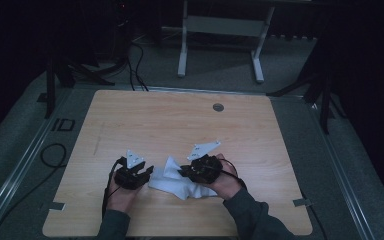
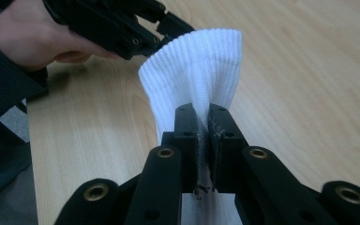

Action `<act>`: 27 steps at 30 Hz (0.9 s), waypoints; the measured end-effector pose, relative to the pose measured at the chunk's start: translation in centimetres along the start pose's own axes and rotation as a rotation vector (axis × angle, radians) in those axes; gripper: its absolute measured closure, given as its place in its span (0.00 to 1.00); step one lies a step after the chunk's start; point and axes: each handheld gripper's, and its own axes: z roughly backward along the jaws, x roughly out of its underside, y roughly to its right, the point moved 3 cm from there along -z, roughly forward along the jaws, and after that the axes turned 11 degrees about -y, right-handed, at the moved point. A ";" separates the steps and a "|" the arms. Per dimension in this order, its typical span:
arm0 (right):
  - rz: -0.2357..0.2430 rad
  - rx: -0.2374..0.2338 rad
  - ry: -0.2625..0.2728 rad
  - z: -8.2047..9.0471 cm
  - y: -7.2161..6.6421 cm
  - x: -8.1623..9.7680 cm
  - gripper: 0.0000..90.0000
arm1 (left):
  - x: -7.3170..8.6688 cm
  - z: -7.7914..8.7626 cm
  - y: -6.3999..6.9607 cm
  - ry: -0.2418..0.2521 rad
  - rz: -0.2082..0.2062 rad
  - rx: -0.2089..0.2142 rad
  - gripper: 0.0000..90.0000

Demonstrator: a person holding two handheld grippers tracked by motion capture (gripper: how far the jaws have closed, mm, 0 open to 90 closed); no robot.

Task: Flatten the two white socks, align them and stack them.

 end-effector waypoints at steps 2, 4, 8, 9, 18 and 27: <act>-0.018 -0.009 -0.017 -0.7 0.0 -0.1 0.92 | 0.0 0.1 -0.1 0.004 0.005 0.000 0.68; -0.028 -0.014 -0.024 -1.3 0.0 -0.3 0.92 | 0.1 0.3 -0.2 0.006 0.009 0.000 0.68; -0.051 -0.023 -0.044 -2.5 0.0 -0.6 0.92 | 0.2 0.5 -0.3 0.010 0.015 0.000 0.68; -0.053 -0.019 -0.050 -2.8 0.1 -0.7 0.92 | 0.2 0.5 -0.3 0.010 0.015 -0.001 0.68; -0.078 -0.034 -0.106 -5.8 0.2 -1.1 0.92 | 0.3 0.6 -0.7 0.009 0.026 -0.007 0.68; -0.090 -0.041 -0.133 -7.8 0.0 -1.2 0.92 | 0.3 0.6 -0.6 0.006 0.018 -0.008 0.68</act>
